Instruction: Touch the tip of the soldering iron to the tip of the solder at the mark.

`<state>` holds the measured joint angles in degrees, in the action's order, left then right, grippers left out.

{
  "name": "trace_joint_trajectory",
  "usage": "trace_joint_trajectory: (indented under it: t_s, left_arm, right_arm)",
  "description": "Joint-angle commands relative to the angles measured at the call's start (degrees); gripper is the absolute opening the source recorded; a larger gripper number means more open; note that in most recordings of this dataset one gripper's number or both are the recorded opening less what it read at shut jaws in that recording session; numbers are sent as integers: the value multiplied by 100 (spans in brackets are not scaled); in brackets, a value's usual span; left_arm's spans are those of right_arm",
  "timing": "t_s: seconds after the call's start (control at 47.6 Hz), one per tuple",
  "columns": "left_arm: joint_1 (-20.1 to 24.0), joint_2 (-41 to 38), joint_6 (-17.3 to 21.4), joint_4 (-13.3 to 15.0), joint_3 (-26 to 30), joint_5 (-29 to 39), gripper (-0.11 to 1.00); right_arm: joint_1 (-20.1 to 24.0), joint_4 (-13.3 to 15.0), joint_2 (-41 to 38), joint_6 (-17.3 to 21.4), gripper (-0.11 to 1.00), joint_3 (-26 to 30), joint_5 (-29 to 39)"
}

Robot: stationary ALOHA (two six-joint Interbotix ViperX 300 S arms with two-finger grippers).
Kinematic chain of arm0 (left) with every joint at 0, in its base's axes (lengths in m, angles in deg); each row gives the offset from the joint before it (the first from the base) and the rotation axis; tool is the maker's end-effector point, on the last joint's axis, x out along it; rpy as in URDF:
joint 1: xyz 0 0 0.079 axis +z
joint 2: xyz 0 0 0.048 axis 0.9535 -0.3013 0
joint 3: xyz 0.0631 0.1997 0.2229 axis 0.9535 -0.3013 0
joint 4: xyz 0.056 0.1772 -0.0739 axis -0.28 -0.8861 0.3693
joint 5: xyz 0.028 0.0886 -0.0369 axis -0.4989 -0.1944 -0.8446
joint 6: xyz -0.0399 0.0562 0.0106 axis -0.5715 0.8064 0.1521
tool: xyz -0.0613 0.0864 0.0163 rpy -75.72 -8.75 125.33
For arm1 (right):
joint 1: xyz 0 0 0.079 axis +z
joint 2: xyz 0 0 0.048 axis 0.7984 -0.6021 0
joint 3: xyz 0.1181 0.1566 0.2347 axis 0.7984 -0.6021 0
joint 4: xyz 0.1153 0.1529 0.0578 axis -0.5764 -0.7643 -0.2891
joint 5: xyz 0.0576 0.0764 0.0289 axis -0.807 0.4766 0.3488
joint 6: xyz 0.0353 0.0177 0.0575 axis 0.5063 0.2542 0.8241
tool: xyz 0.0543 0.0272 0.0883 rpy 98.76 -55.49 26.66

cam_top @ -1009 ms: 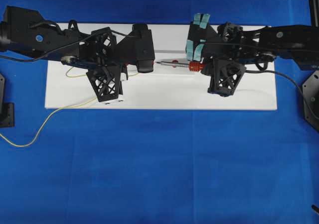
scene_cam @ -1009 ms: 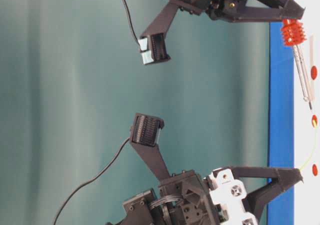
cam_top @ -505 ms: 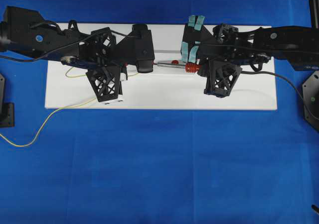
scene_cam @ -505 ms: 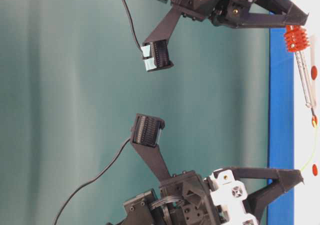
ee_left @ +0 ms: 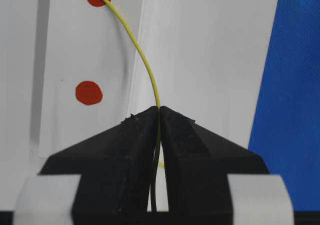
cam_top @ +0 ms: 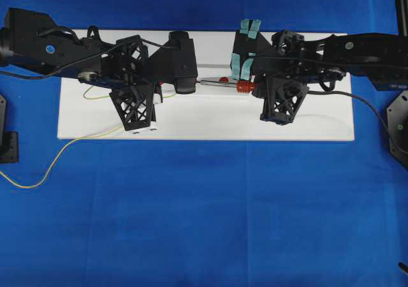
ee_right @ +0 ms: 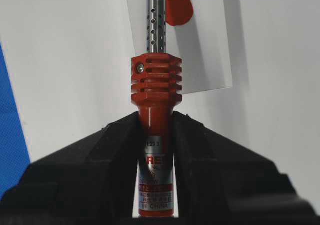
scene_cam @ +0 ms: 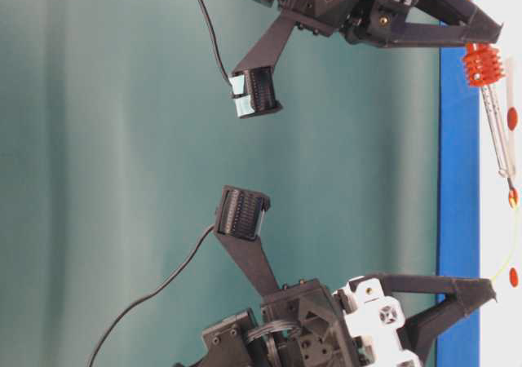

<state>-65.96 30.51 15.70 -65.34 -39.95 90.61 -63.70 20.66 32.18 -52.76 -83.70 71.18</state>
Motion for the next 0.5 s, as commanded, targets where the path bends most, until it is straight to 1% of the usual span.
trace_joint_trajectory:
  t_s: [0.0, 0.484]
  left_arm:
    - [9, 62, 9, -18, 114, -18, 2]
    - [9, 9, 35, -18, 202, 62, 2]
  right_arm:
    - [9, 0, 53, 0, 6, 149, -18]
    - [9, 9, 53, 0, 6, 149, -26]
